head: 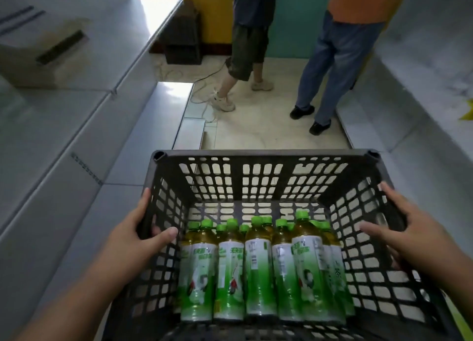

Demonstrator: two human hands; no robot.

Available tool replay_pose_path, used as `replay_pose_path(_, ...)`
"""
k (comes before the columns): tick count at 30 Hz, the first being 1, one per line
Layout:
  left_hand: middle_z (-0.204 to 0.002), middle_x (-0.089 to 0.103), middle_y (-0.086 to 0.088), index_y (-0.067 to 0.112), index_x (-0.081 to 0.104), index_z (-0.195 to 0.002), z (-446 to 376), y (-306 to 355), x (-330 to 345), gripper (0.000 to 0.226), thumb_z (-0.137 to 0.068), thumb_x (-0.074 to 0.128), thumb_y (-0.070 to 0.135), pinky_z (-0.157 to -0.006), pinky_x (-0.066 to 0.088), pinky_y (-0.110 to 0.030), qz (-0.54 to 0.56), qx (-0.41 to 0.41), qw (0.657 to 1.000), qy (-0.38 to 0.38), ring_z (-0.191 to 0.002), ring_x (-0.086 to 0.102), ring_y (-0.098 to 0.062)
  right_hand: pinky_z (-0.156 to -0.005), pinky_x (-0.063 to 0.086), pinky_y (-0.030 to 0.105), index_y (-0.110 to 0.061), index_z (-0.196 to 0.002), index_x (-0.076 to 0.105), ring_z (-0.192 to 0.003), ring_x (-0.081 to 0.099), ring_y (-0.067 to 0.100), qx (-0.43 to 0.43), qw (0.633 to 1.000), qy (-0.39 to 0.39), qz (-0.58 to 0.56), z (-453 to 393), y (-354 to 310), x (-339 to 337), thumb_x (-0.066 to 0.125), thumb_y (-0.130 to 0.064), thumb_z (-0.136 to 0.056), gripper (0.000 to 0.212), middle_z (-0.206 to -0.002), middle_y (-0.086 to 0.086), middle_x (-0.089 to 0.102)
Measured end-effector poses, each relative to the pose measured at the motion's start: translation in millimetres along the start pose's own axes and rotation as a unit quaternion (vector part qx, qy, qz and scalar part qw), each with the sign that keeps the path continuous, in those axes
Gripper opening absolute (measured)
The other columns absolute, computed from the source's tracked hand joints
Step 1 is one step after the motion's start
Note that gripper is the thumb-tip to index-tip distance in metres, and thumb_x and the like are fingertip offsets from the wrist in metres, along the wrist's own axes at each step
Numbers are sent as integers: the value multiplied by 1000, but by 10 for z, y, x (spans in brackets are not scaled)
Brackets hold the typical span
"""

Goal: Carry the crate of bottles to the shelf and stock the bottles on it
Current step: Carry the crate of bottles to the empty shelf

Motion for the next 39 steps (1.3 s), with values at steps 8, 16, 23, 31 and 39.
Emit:
replay_pose_path(8,-90,67,-3,73,12,-137,-1902,231,-331,99,-77,81,36,-84,56,-45,-1,-14,1000,-22,-88,69,-19,-44,51,24,-58,-149,22,-74,65,15,31,999,13,29,-1472,-939,477,80,-36,-77,95,-139,9,53)
replay_pose_path(16,-99,68,-1,64,13,-145,-3477,679,18,96,-78,77,37,-86,55,-44,-1,-37,999,-8,-92,67,-18,-42,53,30,-59,-147,25,-53,67,22,30,999,-9,10,-3370,-1161,677,80,-32,-78,92,-125,9,60)
replay_pose_path(23,-105,66,-5,66,15,-143,-4474,998,973,98,-73,77,36,-86,53,-42,-1,-86,995,55,-97,65,-22,-52,58,37,-61,-147,20,-81,59,13,-6,998,-67,-7,-5195,-851,681,81,-35,-77,97,-114,-12,50)
replay_pose_path(31,-96,67,5,62,11,-147,-6078,503,1750,97,-83,76,29,-86,52,-38,-44,-110,992,30,-94,65,-12,-49,56,33,-62,-147,18,-94,64,22,40,998,-55,-5,-6644,-370,1436,81,-32,-77,98,-130,4,58)
replay_pose_path(39,-101,69,3,56,14,-150,-7644,-1476,2894,102,-80,80,22,-89,52,-36,-65,-109,992,-1,-97,65,-11,-44,56,31,-70,-139,23,-79,60,23,112,993,-31,-27,-7864,1314,3401,83,-33,-74,96,-137,8,56)
Point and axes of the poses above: each hand's wrist, its own z-axis away from the middle knuckle, its own x-axis out of the palm, y = z × x, the point moved 2 cm from there along -z, towards the middle knuckle
